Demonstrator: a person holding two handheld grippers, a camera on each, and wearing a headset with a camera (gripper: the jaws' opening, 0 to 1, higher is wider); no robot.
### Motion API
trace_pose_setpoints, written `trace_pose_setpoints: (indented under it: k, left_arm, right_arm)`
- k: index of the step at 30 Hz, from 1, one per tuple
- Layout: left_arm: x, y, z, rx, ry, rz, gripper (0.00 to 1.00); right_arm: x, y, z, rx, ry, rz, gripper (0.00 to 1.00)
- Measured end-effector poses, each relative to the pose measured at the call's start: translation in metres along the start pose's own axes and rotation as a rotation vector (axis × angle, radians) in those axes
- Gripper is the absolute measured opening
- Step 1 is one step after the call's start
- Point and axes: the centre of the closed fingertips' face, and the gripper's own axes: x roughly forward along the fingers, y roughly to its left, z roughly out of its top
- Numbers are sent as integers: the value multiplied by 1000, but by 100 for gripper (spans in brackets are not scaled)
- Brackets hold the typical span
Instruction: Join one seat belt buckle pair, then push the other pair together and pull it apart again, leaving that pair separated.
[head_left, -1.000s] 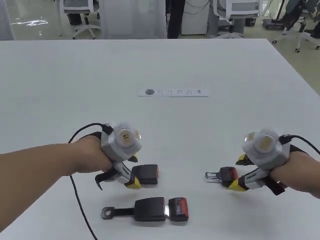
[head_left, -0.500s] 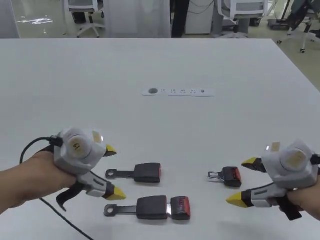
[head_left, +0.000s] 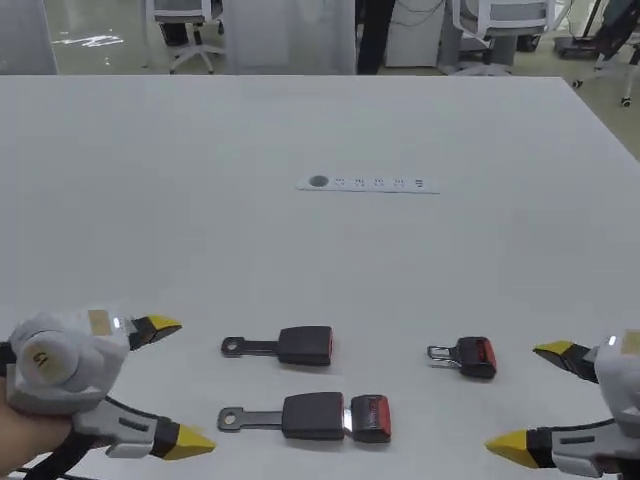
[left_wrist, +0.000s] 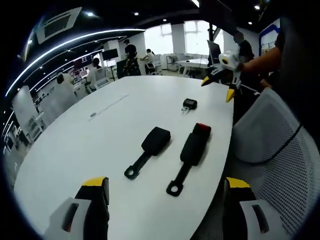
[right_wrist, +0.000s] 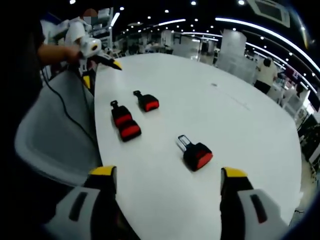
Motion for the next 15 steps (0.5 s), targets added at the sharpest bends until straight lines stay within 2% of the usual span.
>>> trace_pose_setpoints:
  k: [3, 5, 8, 11, 15]
  left_arm:
    - [-3, 1, -9, 0, 11, -3, 100]
    - [-5, 2, -17, 24, 37, 7, 100]
    - [-5, 8, -31, 42, 74, 50, 100]
    - [-3, 8, -37, 38, 73, 57, 100]
    - [-1, 12, -37, 50, 61, 91, 100]
  right_arm:
    - [4, 1, -6, 3, -6, -4, 100]
    - [4, 2, -8, -2, 2, -10, 100]
    - [2, 2, -3, 34, -21, -18, 100]
    - [0, 0, -3, 37, -23, -31, 100]
    - [-2, -2, -1, 51, -30, -48, 100]
